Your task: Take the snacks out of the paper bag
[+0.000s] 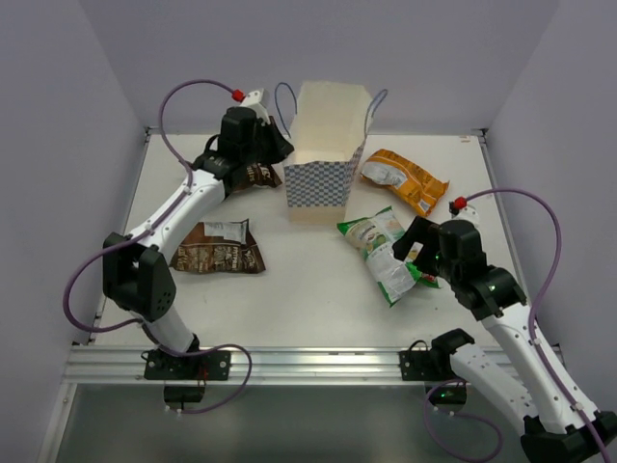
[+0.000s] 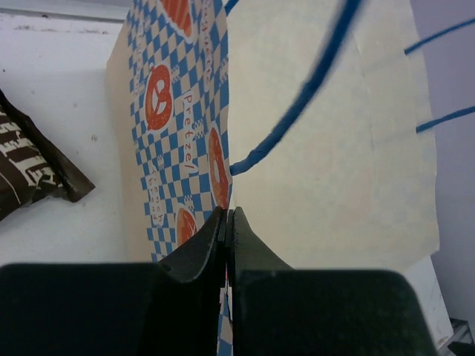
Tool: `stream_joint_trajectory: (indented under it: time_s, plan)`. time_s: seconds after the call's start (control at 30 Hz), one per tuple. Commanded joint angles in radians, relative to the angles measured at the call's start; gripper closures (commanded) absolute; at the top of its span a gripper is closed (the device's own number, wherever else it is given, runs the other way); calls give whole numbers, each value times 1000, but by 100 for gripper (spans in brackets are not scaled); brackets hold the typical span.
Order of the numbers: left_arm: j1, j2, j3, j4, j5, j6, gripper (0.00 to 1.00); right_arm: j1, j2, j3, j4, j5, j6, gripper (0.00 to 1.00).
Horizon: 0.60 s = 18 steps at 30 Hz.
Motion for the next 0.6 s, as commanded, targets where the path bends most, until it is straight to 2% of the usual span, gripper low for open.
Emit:
stream_joint_trajectory:
  time_s: [0.0, 0.07, 0.13, 0.17, 0.23, 0.27, 0.33, 0.37, 0.47, 0.57]
  plan:
    - [7, 53, 88, 67, -36, -34, 100, -4, -4, 19, 38, -19, -32, 1]
    - [10, 86, 115, 67, -42, -32, 99, -6, -7, 22, 38, -20, -37, 1]
    - [15, 109, 126, 67, -39, -28, 92, -6, -8, 29, 36, -22, -46, 1]
    - [16, 113, 132, 61, -38, -25, 80, -6, -13, 32, 35, -22, -48, 1]
    - [19, 114, 142, 42, -34, -16, 66, -4, -18, 45, 29, -25, -63, 1]
    - [21, 110, 142, 36, -36, -14, 50, -6, -24, 53, 26, -23, -69, 1]
    - [25, 81, 142, 13, -56, 6, 35, -6, -33, 85, 14, -19, -86, 1]
    - [27, 68, 145, 3, -68, 14, 22, -6, -34, 101, 7, -14, -93, 1]
    - [39, -2, 145, -48, -114, 43, 5, -6, -50, 174, -17, 10, -127, 1]
    - [51, -93, 143, -108, -180, 87, 0, -6, -62, 269, -48, 33, -176, 1]
